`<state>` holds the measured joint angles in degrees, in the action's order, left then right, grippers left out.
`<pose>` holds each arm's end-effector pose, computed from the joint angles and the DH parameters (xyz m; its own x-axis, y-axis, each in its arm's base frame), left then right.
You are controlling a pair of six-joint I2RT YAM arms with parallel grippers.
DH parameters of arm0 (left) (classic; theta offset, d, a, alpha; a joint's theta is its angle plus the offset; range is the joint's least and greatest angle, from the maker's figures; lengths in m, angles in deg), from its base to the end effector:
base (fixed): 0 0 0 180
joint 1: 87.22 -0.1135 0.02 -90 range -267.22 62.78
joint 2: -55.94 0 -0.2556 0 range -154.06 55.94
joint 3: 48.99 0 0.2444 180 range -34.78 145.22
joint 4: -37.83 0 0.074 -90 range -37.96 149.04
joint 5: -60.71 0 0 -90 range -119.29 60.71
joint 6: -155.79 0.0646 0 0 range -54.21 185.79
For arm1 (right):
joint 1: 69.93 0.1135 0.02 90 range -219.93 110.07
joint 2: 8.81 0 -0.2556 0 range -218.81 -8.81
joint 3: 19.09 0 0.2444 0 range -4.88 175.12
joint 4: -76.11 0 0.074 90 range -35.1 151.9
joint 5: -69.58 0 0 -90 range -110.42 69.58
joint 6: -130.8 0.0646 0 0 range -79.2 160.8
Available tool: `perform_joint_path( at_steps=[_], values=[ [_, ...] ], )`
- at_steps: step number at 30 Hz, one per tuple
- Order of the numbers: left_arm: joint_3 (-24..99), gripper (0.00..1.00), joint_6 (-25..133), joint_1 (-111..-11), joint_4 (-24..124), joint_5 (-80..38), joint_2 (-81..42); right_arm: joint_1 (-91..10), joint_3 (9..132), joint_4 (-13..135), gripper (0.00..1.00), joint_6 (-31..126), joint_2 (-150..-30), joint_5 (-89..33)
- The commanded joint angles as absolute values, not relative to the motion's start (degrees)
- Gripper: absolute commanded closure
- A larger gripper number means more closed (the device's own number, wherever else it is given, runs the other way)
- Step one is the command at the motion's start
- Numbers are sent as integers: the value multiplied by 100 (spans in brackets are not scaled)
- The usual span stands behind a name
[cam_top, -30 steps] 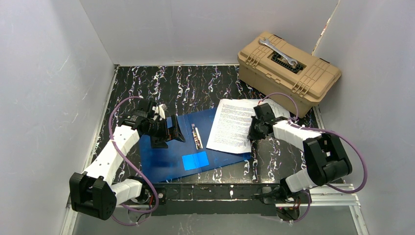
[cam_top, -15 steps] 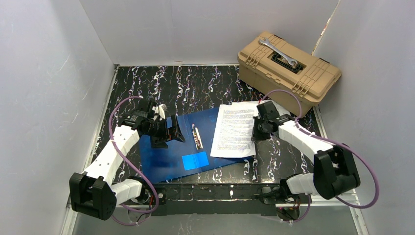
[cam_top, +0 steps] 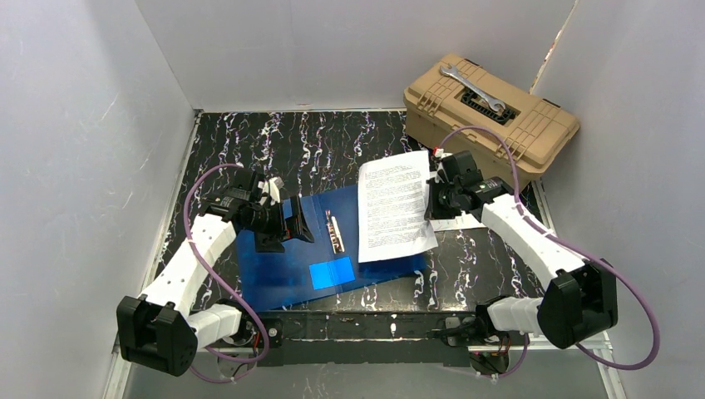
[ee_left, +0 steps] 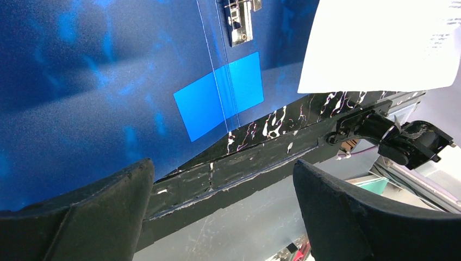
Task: Put the files into the folder
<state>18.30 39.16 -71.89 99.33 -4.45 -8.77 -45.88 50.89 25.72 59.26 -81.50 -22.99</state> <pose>0.2083 -0.0852 0.2420 -0.9396 -0.1642 -0.3002 0.0312 0.8326 -0.5530 0.2465 0.1132 0.2352 -0.8294 -0.0237 -0.5582 -0.1783 0.9581 0.2241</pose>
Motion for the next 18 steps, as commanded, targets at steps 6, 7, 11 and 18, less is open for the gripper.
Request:
perform_joint_path(
  at_steps=[6,7,11,18],
  values=[
    [1980,2,4041,-7217,10167,-408,-695,-4493,5875,2289,99,5436,-8647,-2370],
    [1974,2,4047,-7214,10170,-421,-679,-4466,5904,2308,99,5387,-8712,-2395],
    [1971,2,4048,-7212,10186,-417,-672,-4355,6065,2358,99,5203,-8993,-2562],
    [2007,2,4078,-7210,10231,-433,-673,-4207,6109,2581,99,5153,-9409,-2904]
  ],
)
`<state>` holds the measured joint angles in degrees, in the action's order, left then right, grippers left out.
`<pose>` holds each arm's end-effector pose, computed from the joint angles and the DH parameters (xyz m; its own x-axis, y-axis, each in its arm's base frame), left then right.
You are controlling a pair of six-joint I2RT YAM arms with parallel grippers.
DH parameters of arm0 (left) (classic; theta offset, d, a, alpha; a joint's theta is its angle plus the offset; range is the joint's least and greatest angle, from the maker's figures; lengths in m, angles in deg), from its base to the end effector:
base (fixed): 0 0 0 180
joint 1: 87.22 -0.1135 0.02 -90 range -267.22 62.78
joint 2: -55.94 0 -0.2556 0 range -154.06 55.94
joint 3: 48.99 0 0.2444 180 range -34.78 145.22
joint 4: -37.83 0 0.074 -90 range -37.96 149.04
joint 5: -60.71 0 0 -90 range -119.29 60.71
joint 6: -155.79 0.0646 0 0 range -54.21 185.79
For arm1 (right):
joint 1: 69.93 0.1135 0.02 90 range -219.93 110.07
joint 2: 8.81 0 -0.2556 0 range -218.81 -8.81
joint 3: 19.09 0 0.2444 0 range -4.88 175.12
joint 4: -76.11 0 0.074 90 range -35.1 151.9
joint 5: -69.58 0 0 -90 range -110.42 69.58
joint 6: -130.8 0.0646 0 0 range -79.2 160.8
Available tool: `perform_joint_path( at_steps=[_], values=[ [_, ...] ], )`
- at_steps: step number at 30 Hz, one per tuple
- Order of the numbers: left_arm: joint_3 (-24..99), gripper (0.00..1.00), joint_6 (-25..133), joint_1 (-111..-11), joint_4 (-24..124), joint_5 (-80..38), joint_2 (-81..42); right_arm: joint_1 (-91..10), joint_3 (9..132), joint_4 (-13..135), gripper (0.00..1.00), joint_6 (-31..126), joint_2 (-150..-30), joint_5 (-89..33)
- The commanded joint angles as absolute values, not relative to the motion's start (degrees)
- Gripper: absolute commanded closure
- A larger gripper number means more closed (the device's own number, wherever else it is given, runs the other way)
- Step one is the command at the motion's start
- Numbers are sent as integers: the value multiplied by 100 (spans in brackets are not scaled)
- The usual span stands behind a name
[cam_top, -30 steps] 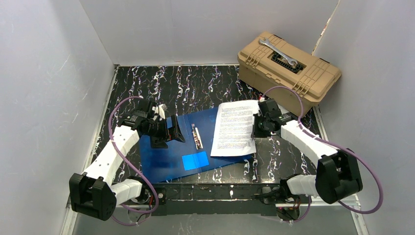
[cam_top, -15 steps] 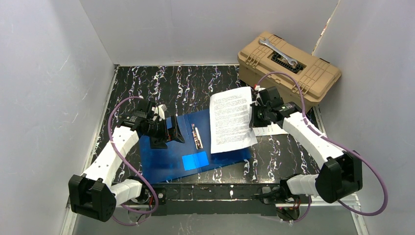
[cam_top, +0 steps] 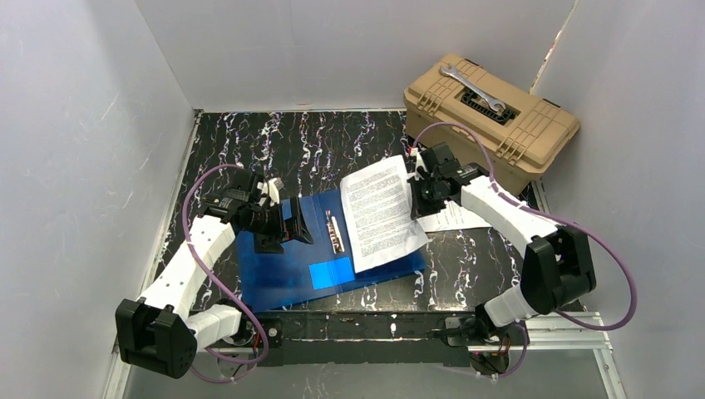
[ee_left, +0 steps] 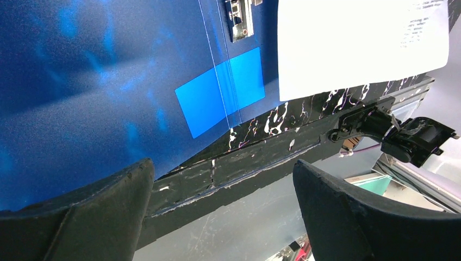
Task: Put the files into the folder
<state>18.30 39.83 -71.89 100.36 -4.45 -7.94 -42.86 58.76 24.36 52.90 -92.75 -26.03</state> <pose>0.2045 -0.0842 0.2437 -0.9402 -0.1542 -0.3036 0.0403 0.8350 -0.5488 0.2729 0.1465 0.2247 -0.8417 -0.1959 -0.5031 -0.3301 0.9241 0.1925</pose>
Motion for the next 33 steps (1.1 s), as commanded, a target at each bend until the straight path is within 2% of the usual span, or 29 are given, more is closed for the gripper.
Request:
perform_joint_path(
  at_steps=[1,16,33],
  values=[
    [2007,2,4076,-7215,10231,-433,-673,-4183,6123,2590,99,5157,-9470,-2938],
    [1964,2,4091,-7211,10251,-455,-664,-3729,6122,2910,99,5322,-9958,-2963],
    [1985,2,4079,-7210,10249,-460,-688,-3557,5727,2966,99,5462,-9804,-2607]
  ],
)
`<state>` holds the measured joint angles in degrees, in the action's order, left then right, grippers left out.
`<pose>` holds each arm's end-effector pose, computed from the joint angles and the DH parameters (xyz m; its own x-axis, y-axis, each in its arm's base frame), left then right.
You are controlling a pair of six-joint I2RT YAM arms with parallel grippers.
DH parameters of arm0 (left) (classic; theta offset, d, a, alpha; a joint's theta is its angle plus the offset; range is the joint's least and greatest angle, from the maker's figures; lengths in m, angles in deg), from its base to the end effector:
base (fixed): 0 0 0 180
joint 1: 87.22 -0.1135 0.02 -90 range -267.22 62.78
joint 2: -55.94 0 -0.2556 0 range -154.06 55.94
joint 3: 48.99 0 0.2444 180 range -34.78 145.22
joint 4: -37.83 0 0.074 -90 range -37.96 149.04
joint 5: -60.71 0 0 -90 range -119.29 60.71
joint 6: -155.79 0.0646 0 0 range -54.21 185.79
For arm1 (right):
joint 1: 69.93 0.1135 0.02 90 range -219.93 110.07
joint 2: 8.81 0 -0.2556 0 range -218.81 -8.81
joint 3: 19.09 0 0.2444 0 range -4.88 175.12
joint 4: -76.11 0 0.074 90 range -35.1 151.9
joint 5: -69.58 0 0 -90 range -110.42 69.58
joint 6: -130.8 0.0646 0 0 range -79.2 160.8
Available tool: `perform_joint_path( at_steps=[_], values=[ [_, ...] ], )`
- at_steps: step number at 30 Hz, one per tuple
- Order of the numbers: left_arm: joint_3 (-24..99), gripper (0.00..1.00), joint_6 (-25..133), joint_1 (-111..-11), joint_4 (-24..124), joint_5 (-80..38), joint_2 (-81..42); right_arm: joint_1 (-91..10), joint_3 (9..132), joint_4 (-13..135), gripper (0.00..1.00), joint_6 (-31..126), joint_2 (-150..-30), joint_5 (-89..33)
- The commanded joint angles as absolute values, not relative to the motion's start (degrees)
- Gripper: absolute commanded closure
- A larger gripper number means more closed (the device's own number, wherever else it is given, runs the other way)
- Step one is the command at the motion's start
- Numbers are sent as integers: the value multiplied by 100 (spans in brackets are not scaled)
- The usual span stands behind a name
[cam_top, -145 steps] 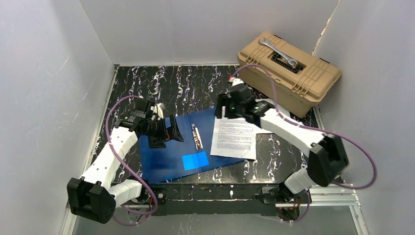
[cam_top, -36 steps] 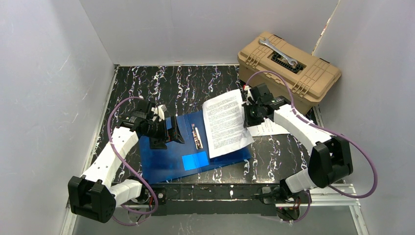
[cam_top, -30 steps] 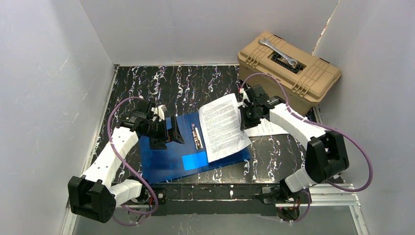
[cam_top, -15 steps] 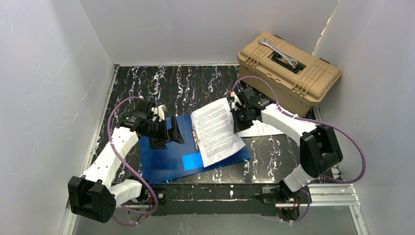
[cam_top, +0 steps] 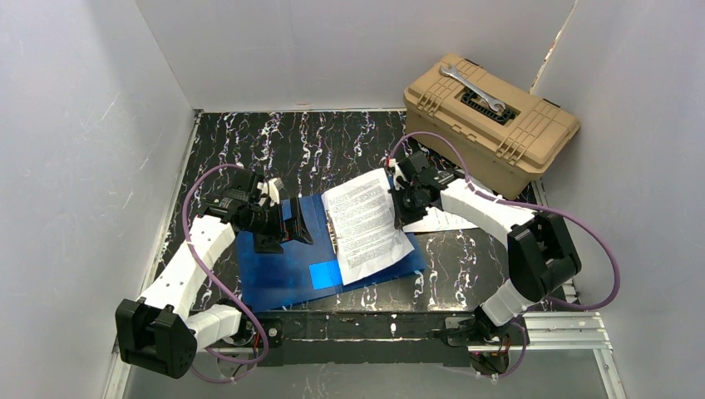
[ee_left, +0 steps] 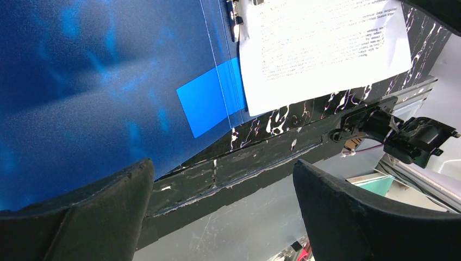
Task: Put the files into the folder
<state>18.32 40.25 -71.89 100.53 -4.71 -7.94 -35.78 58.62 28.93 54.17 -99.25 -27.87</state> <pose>0.2044 -0.0839 0.2435 -0.9400 -0.1488 -0.3069 0.0445 0.8386 -0.5429 0.2680 0.1919 0.1958 -0.8378 -0.2912 -0.4618 -0.4283 0.8752 0.2251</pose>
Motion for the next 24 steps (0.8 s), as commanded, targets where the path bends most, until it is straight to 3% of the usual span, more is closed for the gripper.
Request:
perform_joint_path(
  at_steps=[1,17,24],
  values=[
    [1989,2,4077,-7210,10249,-453,-690,-3562,5697,2957,99,5458,-9784,-2557],
    [1994,2,4056,-7210,10249,-443,-668,-3563,5568,3014,99,5573,-9750,-2424],
    [1987,2,4051,-7210,10246,-433,-682,-3526,5515,3114,82,5676,-9732,-2467]
  ],
)
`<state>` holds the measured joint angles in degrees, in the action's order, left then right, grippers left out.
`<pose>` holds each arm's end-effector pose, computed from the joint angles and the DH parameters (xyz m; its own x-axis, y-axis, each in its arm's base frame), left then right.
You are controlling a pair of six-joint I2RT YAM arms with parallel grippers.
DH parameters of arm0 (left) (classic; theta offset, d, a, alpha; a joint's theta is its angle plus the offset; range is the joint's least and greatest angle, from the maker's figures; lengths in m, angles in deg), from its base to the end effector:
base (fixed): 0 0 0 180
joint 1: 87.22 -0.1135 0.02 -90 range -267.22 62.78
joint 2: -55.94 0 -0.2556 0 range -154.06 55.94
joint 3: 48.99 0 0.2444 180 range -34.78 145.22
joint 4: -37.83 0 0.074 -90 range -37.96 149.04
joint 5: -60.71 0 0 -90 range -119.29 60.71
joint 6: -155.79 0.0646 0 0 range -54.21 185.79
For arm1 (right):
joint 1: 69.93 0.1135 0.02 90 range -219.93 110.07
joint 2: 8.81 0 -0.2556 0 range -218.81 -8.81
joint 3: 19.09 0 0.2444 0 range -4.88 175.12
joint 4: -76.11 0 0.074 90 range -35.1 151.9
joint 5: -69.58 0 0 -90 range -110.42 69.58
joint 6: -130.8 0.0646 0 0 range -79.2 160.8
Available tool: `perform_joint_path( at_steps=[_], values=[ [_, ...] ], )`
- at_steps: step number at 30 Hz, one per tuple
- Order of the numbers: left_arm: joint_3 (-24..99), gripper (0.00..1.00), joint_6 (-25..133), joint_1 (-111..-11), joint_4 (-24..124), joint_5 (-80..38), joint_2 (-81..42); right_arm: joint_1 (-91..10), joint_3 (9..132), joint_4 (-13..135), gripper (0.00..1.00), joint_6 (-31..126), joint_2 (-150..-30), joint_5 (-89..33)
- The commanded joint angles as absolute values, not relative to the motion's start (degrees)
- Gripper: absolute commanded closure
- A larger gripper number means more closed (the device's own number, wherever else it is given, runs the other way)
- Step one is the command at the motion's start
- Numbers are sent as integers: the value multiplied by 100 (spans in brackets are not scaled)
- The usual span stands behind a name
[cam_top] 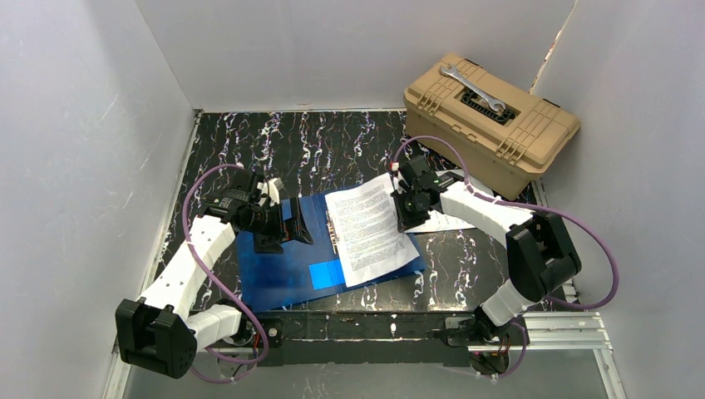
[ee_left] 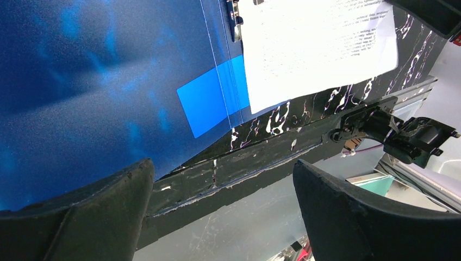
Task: Put the files into the folder
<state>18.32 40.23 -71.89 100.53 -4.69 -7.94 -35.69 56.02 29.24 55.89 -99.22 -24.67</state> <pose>0.2044 -0.0839 0.2435 -0.9401 -0.1491 -0.3066 0.0443 0.8384 -0.5433 0.2637 0.1852 0.1822 -0.8594 -0.2709 -0.4337 -0.3791 0.9067 0.1848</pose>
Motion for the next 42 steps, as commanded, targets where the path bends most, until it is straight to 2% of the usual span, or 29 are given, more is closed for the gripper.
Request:
perform_joint_path(
  at_steps=[1,7,17,21,23,27,33,42],
  values=[
    [1983,2,4062,-7211,10244,-430,-674,-3524,5510,3108,79,5678,-9718,-2444],
    [1996,2,4069,-7211,10242,-428,-686,-3525,5587,2991,62,5677,-9609,-2090],
    [2041,2,4107,-7210,10244,-402,-738,-3585,5578,2730,30,5997,-9011,-186],
    [2055,2,4112,-7210,10243,-396,-752,-3641,5404,2739,24,6444,-8701,651],
    [2068,2,4112,-7210,10241,-393,-752,-3683,5267,2713,16,6832,-8550,1035],
    [2068,2,4125,-7211,10234,-376,-752,-3995,4918,2756,11,7552,-8279,1093],
    [2059,2,4131,-7210,10223,-337,-728,-4989,4044,3359,11,8493,-8000,411],
    [1998,2,4144,-7210,10214,-336,-699,-5292,3386,3985,11,9727,-8018,239]
  ],
)
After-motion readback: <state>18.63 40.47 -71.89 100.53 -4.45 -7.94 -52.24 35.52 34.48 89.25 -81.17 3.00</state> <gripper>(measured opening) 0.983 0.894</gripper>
